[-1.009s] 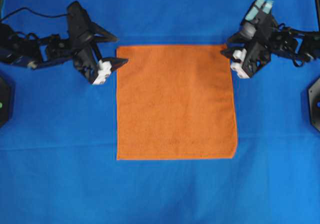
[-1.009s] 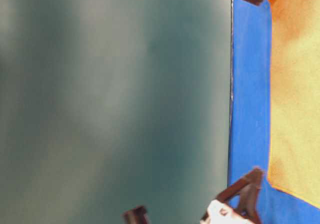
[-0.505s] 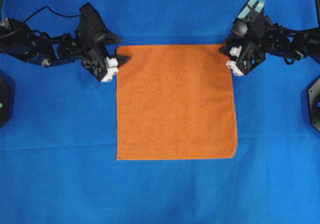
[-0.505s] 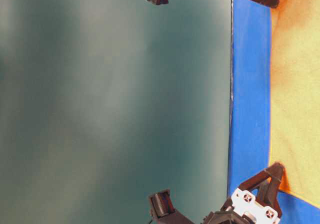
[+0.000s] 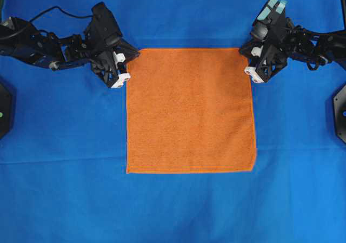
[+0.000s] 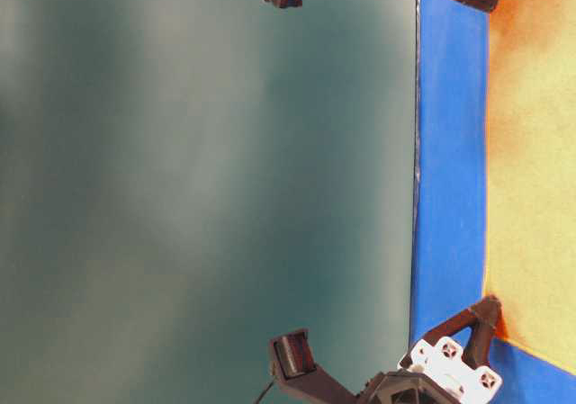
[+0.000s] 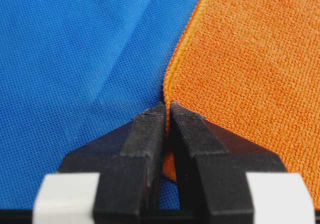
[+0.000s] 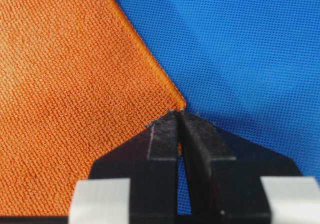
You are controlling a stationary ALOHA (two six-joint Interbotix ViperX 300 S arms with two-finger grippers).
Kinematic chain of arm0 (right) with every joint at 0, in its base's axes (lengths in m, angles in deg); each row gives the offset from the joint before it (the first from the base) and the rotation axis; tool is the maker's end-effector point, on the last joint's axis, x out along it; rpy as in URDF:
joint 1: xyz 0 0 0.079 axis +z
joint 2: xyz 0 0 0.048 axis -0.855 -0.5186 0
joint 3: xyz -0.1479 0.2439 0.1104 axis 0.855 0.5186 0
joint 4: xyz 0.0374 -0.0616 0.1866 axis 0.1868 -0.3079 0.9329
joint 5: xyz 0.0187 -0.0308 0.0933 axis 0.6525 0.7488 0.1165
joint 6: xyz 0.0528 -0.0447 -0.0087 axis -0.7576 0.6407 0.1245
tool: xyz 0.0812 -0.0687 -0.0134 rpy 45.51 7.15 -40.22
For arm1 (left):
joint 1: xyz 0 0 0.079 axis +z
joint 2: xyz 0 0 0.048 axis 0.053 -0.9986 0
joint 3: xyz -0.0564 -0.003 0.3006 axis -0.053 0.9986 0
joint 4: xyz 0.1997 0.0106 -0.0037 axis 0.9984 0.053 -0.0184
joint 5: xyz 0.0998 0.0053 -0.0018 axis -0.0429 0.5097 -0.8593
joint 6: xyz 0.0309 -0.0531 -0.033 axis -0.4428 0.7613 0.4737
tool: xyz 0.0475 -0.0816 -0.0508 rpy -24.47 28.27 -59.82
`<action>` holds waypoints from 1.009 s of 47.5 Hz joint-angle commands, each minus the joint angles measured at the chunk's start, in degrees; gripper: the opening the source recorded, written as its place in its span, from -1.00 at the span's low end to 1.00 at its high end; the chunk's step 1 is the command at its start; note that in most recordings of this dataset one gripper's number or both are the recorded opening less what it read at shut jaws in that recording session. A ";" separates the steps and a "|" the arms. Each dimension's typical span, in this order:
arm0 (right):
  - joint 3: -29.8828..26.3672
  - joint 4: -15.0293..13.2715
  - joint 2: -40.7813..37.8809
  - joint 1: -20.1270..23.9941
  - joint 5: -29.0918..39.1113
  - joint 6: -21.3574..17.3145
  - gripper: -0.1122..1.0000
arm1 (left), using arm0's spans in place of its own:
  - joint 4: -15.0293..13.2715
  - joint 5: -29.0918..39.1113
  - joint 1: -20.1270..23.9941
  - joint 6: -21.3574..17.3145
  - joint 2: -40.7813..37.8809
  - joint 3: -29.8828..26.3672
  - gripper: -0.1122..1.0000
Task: Fold the orange towel.
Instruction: 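Lift the far edge with both grippers and pull it toward the near edge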
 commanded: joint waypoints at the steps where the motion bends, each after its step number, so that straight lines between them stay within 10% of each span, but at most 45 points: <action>1: -0.26 0.44 1.32 0.18 0.00 -0.18 -0.77 | 0.18 1.32 -0.62 -0.53 1.93 0.18 -0.75; 48: 1.49 4.31 17.49 6.59 11.60 -0.62 -0.77 | 0.18 11.34 -5.89 -7.12 16.52 0.18 -0.75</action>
